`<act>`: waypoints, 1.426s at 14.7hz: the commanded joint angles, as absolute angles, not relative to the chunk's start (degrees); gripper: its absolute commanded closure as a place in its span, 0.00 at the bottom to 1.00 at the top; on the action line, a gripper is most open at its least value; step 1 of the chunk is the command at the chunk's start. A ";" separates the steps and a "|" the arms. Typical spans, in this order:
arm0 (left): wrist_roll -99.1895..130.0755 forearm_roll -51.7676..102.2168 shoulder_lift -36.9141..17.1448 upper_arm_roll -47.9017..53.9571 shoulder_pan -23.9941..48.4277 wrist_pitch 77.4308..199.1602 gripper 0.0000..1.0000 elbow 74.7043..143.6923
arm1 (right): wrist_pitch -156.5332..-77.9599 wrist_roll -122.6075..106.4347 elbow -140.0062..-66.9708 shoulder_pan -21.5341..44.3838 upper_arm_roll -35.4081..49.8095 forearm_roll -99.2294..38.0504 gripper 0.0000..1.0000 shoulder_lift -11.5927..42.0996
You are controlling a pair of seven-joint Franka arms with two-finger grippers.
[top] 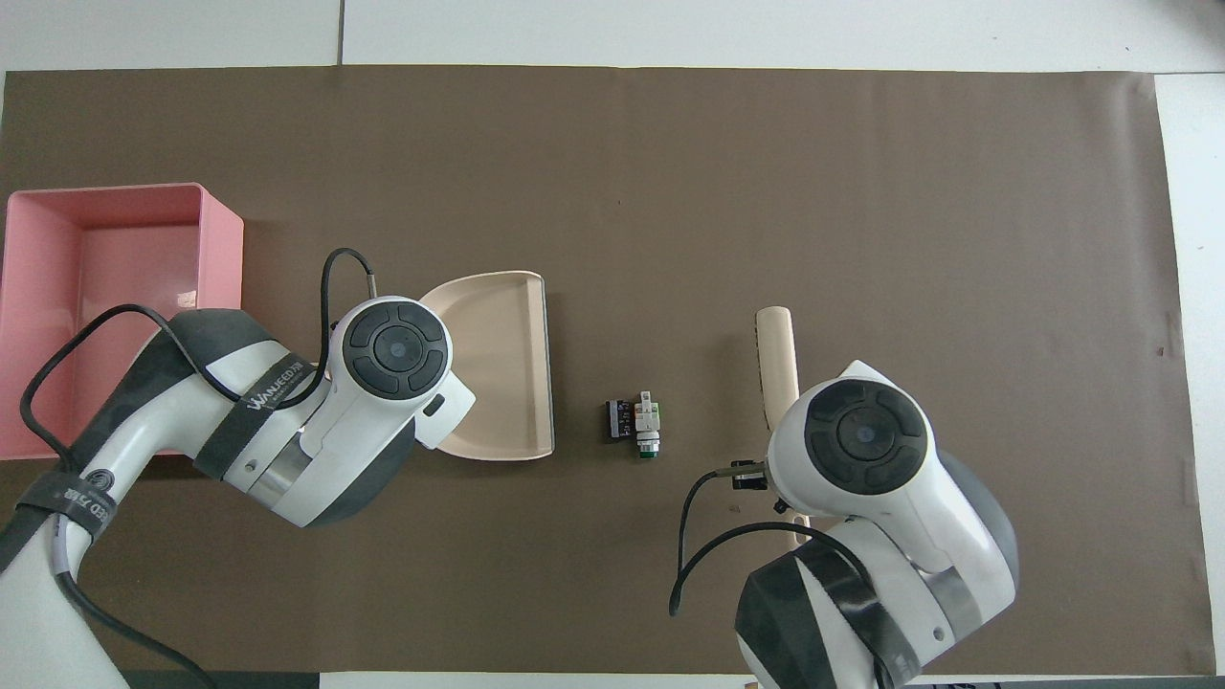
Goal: Clean e-waste and dump in bin
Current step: 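Bring the dustpan and brush toward the e-waste with both grippers, then sweep the e-waste into the dustpan with the right gripper's brush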
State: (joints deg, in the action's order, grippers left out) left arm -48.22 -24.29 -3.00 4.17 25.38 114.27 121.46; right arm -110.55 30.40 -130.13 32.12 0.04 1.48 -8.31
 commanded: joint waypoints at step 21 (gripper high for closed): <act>-39.82 -24.61 -7.03 3.78 38.05 105.11 1.00 120.85 | -122.17 28.40 -127.46 46.23 0.35 -11.13 1.00 2.11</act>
